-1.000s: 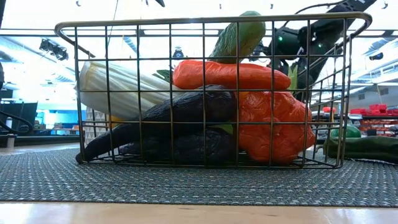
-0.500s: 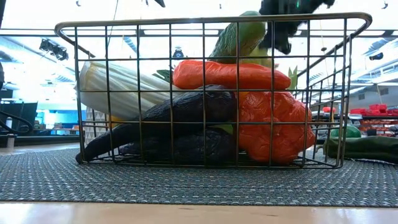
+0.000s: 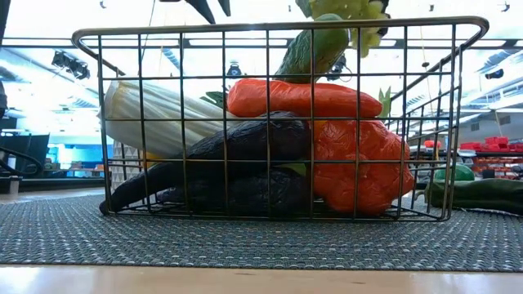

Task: Build produce basket
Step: Put the green grapes into the gold wire basket

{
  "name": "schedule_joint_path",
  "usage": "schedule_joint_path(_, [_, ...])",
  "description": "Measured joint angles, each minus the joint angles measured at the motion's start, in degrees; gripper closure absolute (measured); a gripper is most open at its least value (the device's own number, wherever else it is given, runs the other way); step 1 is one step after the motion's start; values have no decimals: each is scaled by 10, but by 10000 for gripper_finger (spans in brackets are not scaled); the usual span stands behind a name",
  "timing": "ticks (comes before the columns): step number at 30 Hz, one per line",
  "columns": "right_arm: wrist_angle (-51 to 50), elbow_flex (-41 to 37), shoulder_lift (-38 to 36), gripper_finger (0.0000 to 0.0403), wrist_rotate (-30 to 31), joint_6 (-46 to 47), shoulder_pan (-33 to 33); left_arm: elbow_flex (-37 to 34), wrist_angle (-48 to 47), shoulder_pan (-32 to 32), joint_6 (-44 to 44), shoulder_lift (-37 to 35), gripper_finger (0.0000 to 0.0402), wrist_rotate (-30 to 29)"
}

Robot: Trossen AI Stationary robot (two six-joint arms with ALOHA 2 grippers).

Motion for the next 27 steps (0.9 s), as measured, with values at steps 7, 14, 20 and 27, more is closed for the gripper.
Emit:
schedule_joint_path(7, [23, 0, 11, 389, 79, 88, 57, 0, 6, 0, 30, 0, 228, -1])
schedule_joint_path(14, [49, 0, 38, 374, 87, 146, 89, 0, 13, 0, 57, 0, 228, -2])
schedule_joint_path(20, [89, 0, 72, 357, 86, 161, 114, 0, 4, -7, 61, 0, 228, -1])
schedule_joint_path(27, [111, 0, 99, 261, 97, 161, 118, 0, -13, -22, 60, 0, 228, 0])
